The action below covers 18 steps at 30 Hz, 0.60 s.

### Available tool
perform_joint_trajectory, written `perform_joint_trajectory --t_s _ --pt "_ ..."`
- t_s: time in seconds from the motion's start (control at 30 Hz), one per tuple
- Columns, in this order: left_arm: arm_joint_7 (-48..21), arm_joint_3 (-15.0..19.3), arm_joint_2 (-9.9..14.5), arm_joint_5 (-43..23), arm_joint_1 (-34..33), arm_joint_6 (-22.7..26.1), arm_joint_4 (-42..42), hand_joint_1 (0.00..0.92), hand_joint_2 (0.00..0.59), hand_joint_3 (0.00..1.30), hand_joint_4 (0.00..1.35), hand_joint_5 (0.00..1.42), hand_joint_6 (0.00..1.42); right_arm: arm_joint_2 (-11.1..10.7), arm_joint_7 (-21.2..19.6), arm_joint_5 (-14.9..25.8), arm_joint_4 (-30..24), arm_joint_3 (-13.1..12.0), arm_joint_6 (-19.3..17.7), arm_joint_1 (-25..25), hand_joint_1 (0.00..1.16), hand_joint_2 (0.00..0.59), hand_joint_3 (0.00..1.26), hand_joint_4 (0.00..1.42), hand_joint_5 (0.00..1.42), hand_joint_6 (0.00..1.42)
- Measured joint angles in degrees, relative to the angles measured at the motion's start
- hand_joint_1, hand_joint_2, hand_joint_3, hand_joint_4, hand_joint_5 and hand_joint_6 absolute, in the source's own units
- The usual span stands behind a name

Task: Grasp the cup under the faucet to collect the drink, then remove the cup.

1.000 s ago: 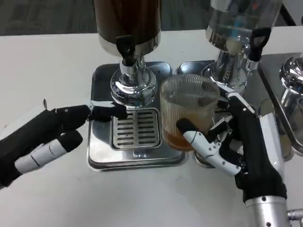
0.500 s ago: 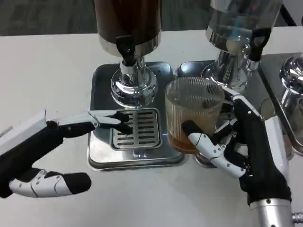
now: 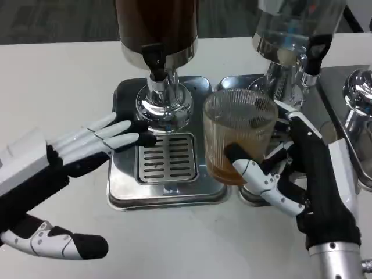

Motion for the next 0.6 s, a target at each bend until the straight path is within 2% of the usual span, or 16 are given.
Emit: perform_joint_trajectory --t_s 0.3,0.6 --pt "2.41 -2.02 1.99 0.19 0.00 0.04 0.40 0.000 0.101 0.14 0.00 0.00 0.10 0.07 -0.01 0.07 -0.01 0.02 -0.01 0.14 0.70 0.234 0.52 0.74 1.00 1.33" --pt "3.89 -2.73 2.94 0.06 0.23 0.22 0.41 0.000 0.100 0.14 0.00 0.00 0.10 0.17 -0.01 0.21 -0.01 0.01 -0.34 0.38 0.71 0.234 0.53 0.75 1.00 1.33"
